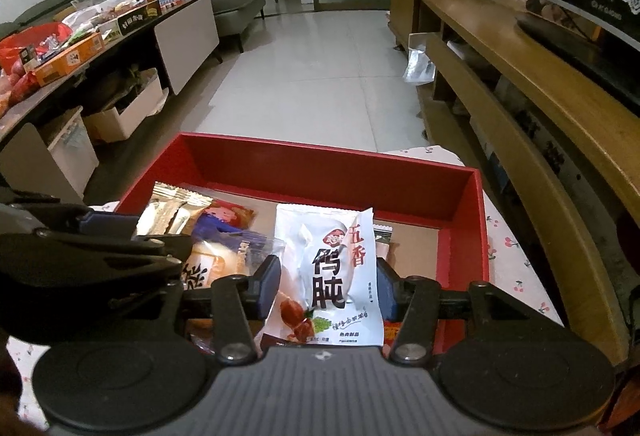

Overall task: Organize snacks
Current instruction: 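Carry the gold wafer packet over the box with the left tool while the right tool carries the white bag, then release the wafer packet into the box with the left tool while the right tool releases the white bag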

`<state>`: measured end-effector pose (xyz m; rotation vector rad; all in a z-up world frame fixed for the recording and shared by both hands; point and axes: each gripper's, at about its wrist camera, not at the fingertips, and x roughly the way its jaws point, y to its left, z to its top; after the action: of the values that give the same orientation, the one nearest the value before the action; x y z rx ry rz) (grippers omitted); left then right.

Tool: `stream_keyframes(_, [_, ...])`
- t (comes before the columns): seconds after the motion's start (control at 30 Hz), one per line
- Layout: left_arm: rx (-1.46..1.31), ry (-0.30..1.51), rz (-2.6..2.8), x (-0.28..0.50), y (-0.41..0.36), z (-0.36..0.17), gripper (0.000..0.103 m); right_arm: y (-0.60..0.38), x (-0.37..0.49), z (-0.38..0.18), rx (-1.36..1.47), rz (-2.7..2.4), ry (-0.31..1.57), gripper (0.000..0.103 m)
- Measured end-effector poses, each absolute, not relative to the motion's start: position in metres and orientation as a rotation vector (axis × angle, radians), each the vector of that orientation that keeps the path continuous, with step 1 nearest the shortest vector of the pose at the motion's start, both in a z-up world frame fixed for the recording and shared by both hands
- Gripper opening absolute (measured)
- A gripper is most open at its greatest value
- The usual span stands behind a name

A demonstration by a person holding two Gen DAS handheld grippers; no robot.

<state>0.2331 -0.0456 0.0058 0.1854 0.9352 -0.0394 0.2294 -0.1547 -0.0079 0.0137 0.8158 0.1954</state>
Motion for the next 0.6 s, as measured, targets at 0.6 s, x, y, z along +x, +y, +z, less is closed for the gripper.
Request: stream_keyframes(0.6, [0.191,0.925,-0.03,0.2327,-0.0476,0.0068,0.062,-0.159,0.2317,-0.0087,0.014,0.175,0.82,0.068])
